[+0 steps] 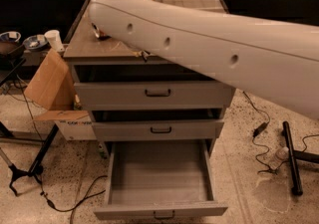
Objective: Pick rxbar chocolate from bottom drawer and place on counter
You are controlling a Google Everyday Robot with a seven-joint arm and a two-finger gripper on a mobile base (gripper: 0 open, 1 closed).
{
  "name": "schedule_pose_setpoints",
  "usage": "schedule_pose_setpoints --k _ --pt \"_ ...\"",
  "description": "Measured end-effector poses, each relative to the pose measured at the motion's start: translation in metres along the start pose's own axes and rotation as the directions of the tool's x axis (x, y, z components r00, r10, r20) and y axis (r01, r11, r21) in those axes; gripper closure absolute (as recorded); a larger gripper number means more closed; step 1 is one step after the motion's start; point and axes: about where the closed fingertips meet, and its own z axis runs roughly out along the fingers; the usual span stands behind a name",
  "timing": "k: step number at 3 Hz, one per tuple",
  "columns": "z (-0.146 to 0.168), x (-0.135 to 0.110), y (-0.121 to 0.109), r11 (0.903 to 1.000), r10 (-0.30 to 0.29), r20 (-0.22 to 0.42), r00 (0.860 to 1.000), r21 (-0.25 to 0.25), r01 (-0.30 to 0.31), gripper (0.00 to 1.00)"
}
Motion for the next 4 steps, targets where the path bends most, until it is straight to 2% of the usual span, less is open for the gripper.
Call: schedule_pose_setpoints --k 1,2,3,4 --pt "0.007 0.043 -0.01 0.9988 -0.044 -0.001 0.999 0.02 0.044 1.0" --pt "0.023 0.073 -0.01 0.9984 -0.042 0.016 0.999 0.038 0.042 1.0" --pt "0.046 0.096 0.009 0.996 0.058 0.021 0.998 0.067 -0.059 1.0" --pt "0.068 0.117 0.021 0.9754 0.153 0.002 0.988 0.161 -0.151 1.0"
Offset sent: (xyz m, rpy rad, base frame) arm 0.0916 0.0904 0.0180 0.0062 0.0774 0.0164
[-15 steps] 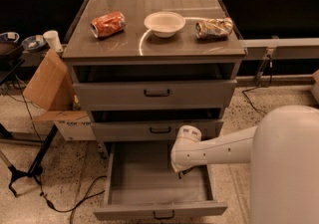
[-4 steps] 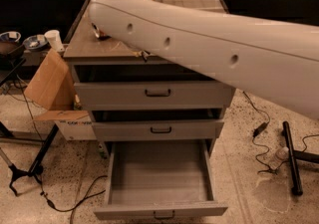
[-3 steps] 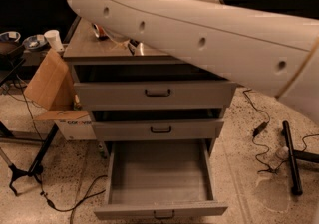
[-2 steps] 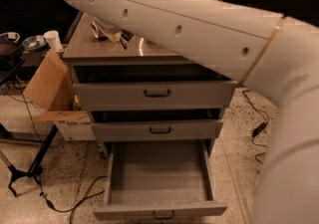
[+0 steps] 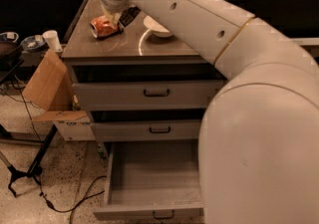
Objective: Pick rxbar chocolate from bottom drawer and place on counter
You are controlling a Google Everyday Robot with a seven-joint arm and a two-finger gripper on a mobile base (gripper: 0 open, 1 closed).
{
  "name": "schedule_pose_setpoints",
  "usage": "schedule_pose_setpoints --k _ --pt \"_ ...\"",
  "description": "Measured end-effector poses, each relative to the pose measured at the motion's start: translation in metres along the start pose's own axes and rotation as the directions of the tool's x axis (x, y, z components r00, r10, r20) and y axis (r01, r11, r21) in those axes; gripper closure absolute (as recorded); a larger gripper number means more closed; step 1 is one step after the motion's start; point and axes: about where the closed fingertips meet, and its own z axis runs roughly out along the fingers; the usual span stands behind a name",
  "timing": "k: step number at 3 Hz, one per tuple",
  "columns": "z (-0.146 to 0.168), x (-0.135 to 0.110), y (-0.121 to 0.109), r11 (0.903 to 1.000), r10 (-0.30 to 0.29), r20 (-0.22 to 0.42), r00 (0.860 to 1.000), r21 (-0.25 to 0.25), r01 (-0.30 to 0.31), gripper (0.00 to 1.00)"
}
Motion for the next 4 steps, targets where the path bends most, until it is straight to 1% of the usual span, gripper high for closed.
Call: schedule_pose_setpoints --k 1,2,3,4 --pt "0.015 0.019 0.001 0.9926 0.065 -0.024 0.998 0.104 -0.062 1.0" --pt "0.026 0.027 -0.006 0.9823 0.074 -0.017 0.997 0.174 -0.07 1.0" --pt "0.038 0.025 -0.011 0.975 0.072 0.004 0.997 0.21 -0.071 1.0" --pt "0.052 0.016 -0.015 0.9695 0.069 0.038 0.997 0.233 -0.076 1.0"
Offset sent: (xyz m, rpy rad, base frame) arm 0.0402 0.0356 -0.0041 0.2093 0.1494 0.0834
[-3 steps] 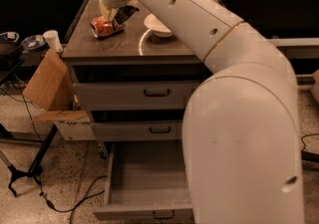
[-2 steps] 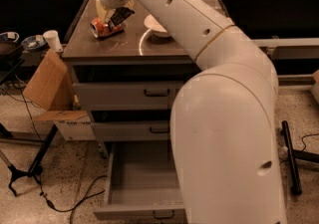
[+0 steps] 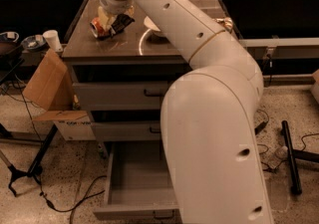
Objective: Pick rxbar chocolate from bottom drawer and place on counter
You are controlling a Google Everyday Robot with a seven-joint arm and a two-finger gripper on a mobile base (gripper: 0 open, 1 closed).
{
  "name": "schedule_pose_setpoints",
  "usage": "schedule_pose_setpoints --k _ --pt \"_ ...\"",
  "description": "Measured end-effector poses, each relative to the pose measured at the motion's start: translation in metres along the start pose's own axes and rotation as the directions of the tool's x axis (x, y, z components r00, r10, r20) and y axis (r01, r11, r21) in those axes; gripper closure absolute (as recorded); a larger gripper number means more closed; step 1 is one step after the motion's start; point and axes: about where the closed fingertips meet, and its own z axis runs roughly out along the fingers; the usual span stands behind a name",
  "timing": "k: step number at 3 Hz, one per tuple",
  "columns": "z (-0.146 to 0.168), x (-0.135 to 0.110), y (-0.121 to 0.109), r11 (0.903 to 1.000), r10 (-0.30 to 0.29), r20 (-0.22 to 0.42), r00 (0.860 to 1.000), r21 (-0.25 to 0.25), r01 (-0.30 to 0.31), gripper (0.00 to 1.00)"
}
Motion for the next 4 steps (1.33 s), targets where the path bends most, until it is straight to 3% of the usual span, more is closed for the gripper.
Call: schedule_pose_setpoints --k 1,4 --pt "0.009 -0.005 -0.003 0.9997 -0.013 0.024 1.0 0.019 0.012 0.81" --pt "0.02 -0.01 -0.007 0.9984 -0.041 0.055 0.998 0.041 0.039 0.11"
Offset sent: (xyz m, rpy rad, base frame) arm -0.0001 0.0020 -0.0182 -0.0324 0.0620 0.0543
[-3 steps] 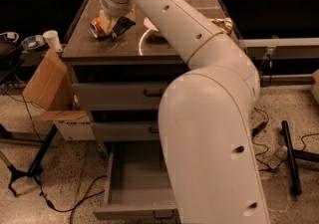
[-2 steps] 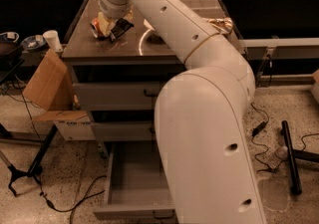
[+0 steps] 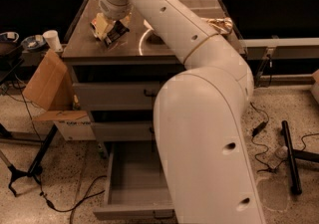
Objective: Pick rxbar chocolate from bottom drawer and place on counter
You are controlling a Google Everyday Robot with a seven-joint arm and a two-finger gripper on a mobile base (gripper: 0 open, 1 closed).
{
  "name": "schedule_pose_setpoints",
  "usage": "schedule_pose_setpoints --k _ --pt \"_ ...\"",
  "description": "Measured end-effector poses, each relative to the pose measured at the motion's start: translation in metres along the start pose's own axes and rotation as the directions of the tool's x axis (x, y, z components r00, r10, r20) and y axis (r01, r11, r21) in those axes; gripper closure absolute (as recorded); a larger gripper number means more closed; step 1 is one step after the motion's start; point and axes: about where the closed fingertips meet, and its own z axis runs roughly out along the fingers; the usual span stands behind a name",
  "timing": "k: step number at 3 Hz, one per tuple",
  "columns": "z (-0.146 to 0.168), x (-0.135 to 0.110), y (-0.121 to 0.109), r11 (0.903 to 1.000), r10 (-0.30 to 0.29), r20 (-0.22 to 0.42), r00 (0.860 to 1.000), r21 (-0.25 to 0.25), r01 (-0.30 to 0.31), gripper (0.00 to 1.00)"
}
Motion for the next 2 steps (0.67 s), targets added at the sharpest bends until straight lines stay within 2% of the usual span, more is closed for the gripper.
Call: schedule_pose_setpoints --k 1,2 --pt "-0.0071 -0.0028 0.0008 0.9999 -0.008 -0.012 1.0 -0.013 0.008 0.0" --pt "-0.0071 -0.0028 0.0008 0.9999 -0.008 -0.012 1.0 -0.012 0.008 0.0"
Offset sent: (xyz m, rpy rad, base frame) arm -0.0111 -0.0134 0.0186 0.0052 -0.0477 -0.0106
